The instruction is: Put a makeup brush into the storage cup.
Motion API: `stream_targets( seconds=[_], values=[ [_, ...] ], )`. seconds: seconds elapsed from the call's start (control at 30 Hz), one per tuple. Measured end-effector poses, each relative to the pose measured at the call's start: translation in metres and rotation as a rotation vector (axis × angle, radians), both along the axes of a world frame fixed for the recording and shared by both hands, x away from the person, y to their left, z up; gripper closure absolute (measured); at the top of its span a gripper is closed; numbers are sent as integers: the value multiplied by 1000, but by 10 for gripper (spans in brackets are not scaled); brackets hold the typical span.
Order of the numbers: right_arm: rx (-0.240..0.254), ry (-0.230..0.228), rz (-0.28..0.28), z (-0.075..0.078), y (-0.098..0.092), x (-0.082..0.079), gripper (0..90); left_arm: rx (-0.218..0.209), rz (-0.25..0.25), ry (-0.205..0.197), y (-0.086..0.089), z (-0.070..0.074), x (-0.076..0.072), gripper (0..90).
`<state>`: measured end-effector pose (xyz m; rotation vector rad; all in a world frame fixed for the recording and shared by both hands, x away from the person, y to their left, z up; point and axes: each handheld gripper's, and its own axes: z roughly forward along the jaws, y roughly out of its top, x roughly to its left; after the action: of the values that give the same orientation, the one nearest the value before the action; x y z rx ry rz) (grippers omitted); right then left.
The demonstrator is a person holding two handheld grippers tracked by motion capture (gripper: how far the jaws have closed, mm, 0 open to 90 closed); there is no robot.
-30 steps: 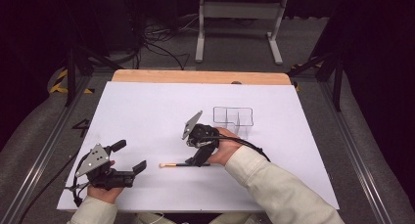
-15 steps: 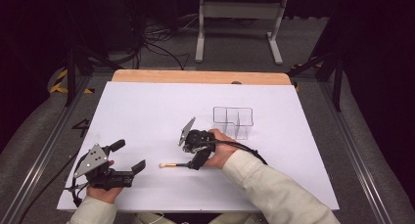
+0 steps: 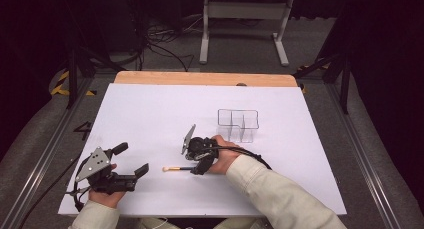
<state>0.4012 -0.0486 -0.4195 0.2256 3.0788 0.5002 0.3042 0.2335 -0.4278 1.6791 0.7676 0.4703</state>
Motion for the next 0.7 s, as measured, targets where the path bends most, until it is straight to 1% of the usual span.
stream_targets(
  seconds=[0.27, 0.37, 0.47, 0.7],
  values=[
    [-25, 0, 23, -2, 4, -1, 595, 0, 2, 1, 0, 0, 0, 4],
    [-31, -3, 41, -4, 5, -2, 648, 2, 3, 2, 0, 0, 0, 4],
    [-57, 3, 48, -5, 7, -4, 687, 7, 1, 4, 0, 0, 0, 4],
    [-79, -1, 65, -6, 11, -4, 737, 5, 4, 4, 0, 0, 0, 4]
  ],
)
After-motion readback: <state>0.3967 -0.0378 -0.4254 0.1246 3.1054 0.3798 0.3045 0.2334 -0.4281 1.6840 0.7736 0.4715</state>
